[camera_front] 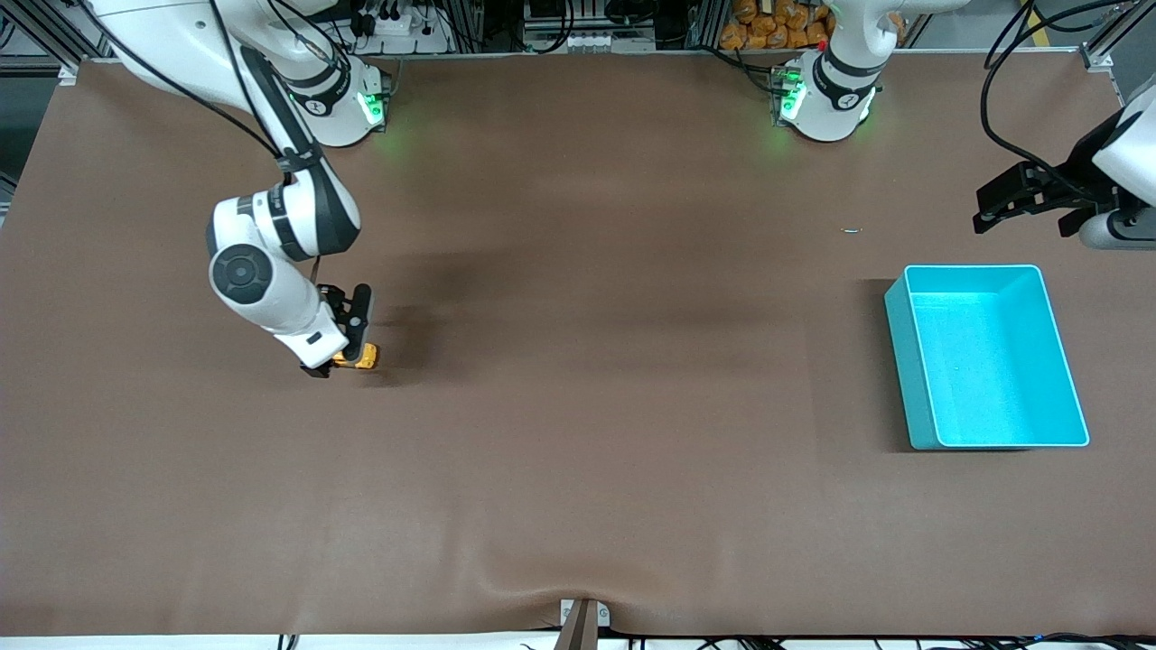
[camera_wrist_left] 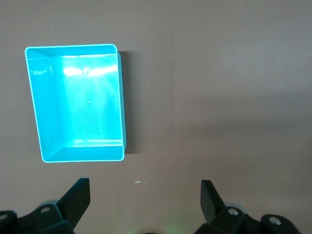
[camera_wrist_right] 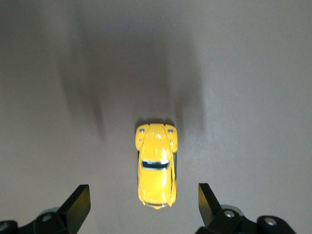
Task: Wind and store yellow beetle car
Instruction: 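Close the right gripper around the yellow car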
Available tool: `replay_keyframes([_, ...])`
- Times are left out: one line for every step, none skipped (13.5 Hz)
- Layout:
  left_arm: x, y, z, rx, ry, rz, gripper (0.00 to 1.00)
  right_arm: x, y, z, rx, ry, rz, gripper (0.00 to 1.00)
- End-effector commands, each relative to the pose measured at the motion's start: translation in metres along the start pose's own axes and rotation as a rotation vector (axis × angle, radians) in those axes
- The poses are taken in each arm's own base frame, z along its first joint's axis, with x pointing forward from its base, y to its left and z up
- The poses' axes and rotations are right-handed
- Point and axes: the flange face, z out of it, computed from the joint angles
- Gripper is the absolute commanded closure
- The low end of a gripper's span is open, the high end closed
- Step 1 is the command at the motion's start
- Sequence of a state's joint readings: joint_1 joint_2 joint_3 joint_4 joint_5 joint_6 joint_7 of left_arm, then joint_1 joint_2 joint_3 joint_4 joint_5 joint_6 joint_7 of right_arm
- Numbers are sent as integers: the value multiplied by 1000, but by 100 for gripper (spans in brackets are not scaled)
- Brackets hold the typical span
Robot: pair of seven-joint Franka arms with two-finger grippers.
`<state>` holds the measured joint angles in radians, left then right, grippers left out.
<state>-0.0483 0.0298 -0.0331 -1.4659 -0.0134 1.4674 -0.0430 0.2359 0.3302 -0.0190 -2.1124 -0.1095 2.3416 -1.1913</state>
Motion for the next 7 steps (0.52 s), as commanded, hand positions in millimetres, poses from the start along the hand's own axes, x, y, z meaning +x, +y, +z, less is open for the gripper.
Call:
replay_keyframes([-6,2,-12,22,9,-12,0,-13,2,25,-22,-7,-11,2])
replay_keyframes([-11,2,-20,24,25,-13,0,-15,0,32,-36,1,-10,2])
replay_keyframes([-13,2,-23,22,31,-12,0,-16,0,37,-47,6,-8,2])
replay_keyframes([-13,4,-23,19,31,-7,0,-18,1,42,-47,5,-7,2])
replay_keyframes([-14,5,-24,19,32,-5,0,-21,2,45,-48,6,-2,4])
replay_keyframes([-14,7,-23,13,30,-3,0,-20,3,48,-58,10,-3,6])
replay_keyframes([-14,7,-24,12,32,-3,0,-19,4,54,-61,12,-6,7])
